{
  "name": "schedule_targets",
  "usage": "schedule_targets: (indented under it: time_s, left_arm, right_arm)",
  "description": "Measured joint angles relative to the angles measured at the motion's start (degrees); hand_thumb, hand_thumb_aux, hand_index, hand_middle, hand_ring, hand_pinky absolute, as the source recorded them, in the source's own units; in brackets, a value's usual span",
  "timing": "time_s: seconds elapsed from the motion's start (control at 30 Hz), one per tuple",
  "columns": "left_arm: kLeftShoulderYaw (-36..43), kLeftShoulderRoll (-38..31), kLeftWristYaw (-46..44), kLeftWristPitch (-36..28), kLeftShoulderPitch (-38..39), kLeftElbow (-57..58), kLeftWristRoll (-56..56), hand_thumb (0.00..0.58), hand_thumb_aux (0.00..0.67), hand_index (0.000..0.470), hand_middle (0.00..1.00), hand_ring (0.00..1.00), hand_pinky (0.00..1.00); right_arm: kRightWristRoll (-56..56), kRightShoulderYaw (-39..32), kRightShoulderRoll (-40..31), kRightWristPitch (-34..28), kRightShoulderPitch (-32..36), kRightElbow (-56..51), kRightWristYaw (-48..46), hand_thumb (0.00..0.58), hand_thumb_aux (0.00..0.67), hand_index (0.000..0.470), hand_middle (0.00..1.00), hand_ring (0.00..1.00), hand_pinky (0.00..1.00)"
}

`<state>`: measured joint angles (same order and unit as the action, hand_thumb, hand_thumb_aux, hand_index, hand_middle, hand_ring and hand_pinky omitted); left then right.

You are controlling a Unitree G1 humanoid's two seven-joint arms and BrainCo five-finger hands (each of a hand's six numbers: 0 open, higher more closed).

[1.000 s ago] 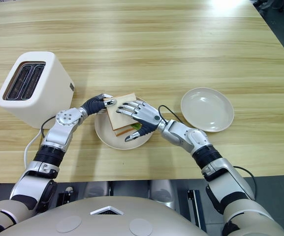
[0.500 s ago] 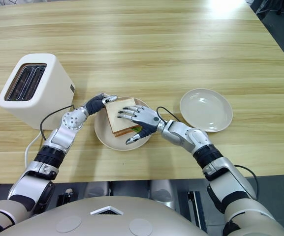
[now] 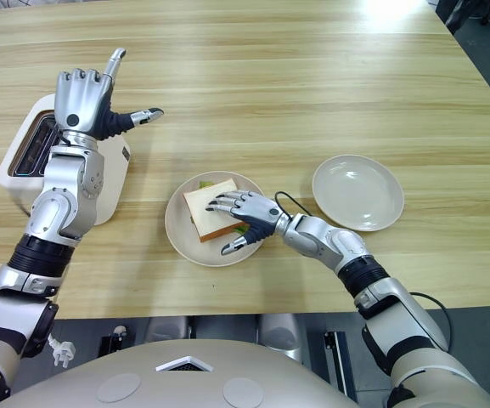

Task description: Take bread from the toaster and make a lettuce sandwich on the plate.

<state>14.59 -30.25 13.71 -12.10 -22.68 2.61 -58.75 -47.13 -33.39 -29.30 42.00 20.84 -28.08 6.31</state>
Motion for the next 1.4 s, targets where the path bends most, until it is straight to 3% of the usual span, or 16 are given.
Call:
schedule_targets:
  time_s: [0.03, 0.07, 0.23, 0.27, 0.3, 0.33, 0.37, 0.4, 0.43, 0.47, 0.7, 0.9, 0.97, 1.13, 1.4]
  left_arm:
    - [-1.07, 0.56, 0.41, 0.83, 1.42, -1.53, 1.45, 0.000, 0.000, 0.000, 0.33, 0.33, 0.33]
    - [-1.47, 0.98, 0.60, 1.45, 2.07, -2.01, 2.40, 0.000, 0.000, 0.000, 0.00, 0.00, 0.00]
    - [-5.67, 3.61, 0.18, 7.03, 6.74, -7.72, 12.72, 0.000, 0.000, 0.000, 0.00, 0.00, 0.00]
    - [-7.26, 4.33, -0.26, 8.42, 7.79, -9.58, 15.96, 0.079, 0.047, 0.032, 0.00, 0.00, 0.00]
    - [-8.44, 4.83, -1.06, 9.76, 8.48, -10.98, 19.01, 0.343, 0.242, 0.166, 0.00, 0.00, 0.00]
    - [-9.75, 5.66, -1.95, 11.35, 9.16, -12.57, 22.55, 0.476, 0.386, 0.265, 0.80, 0.80, 0.80]
    - [-10.97, 6.73, -2.68, 12.98, 10.05, -14.46, 26.08, 0.547, 0.510, 0.350, 1.00, 1.00, 1.00]
    - [-11.46, 7.31, -4.01, 14.34, 10.44, -15.78, 29.70, 0.580, 0.670, 0.460, 1.00, 1.00, 1.00]
    - [-12.45, 8.41, -5.39, 15.39, 11.15, -17.31, 33.04, 0.580, 0.670, 0.460, 1.00, 1.00, 1.00]
    - [-13.09, 9.04, -7.01, 16.02, 12.09, -19.04, 36.29, 0.580, 0.670, 0.460, 1.00, 1.00, 1.00]
    - [-15.65, 7.93, -18.04, 16.87, 19.01, -26.65, 49.19, 0.580, 0.670, 0.460, 1.00, 1.00, 1.00]
    - [-10.76, -1.80, -36.51, 22.86, 38.13, -31.95, 59.64, 0.580, 0.670, 0.460, 1.00, 1.00, 1.00]
    - [-7.80, -5.74, -41.14, 25.16, 44.92, -31.76, 58.71, 0.580, 0.670, 0.460, 1.00, 1.00, 1.00]
    - [-1.49, -9.55, -45.26, 27.70, 50.56, -28.81, 50.73, 0.580, 0.670, 0.460, 1.00, 1.00, 1.00]
    - [3.85, -9.48, -40.77, 31.51, 42.14, -14.55, 30.81, 0.580, 0.670, 0.460, 1.00, 1.00, 1.00]
  right_arm:
    - [1.34, 1.15, 0.47, 1.19, -0.54, -0.01, 1.47, 0.000, 0.000, 0.000, 0.13, 0.13, 0.13]
    - [2.43, 1.70, 0.67, 2.15, -1.03, 0.00, 2.17, 0.000, 0.000, 0.000, 0.13, 0.13, 0.13]
    - [17.84, 7.80, 2.29, 12.41, -2.00, 3.84, 3.39, 0.000, 0.000, 0.000, 0.15, 0.15, 0.15]
    - [22.71, 8.57, 2.34, 14.00, -2.03, 4.99, 2.31, 0.000, 0.000, 0.000, 0.25, 0.25, 0.25]
    - [26.78, 9.04, 2.31, 15.05, -2.21, 6.17, 1.04, 0.096, 0.058, 0.040, 0.36, 0.36, 0.36]
    - [31.26, 9.28, 2.29, 16.12, -2.44, 7.43, -0.49, 0.268, 0.179, 0.123, 0.63, 0.63, 0.63]
    - [35.45, 9.38, 2.22, 17.01, -2.79, 8.87, -2.08, 0.403, 0.300, 0.206, 0.96, 0.96, 0.96]
    - [39.96, 9.29, 1.94, 17.17, -3.36, 10.42, -4.07, 0.526, 0.465, 0.319, 1.00, 1.00, 1.00]
    - [44.04, 9.21, 1.72, 17.16, -3.95, 12.18, -5.77, 0.526, 0.465, 0.319, 1.00, 1.00, 1.00]
    - [48.43, 8.98, 1.31, 16.90, -4.46, 14.31, -7.89, 0.580, 0.670, 0.460, 1.00, 1.00, 1.00]
    - [64.45, 9.64, -0.88, 12.03, -8.80, 22.93, -20.88, 0.580, 0.670, 0.460, 1.00, 1.00, 1.00]
    - [64.35, 6.50, -5.45, 5.67, -20.65, 24.99, -33.47, 0.580, 0.670, 0.460, 1.00, 1.00, 1.00]
    - [59.61, 6.47, -5.69, 4.07, -23.34, 24.98, -35.21, 0.580, 0.670, 0.460, 1.00, 1.00, 1.00]
    - [44.67, 5.20, -6.28, -0.06, -26.52, 23.39, -36.61, 0.580, 0.670, 0.460, 1.00, 1.00, 1.00]
    - [26.41, 3.77, -3.04, -3.43, -23.30, 17.54, -33.66, 0.580, 0.670, 0.460, 1.00, 1.00, 1.00]
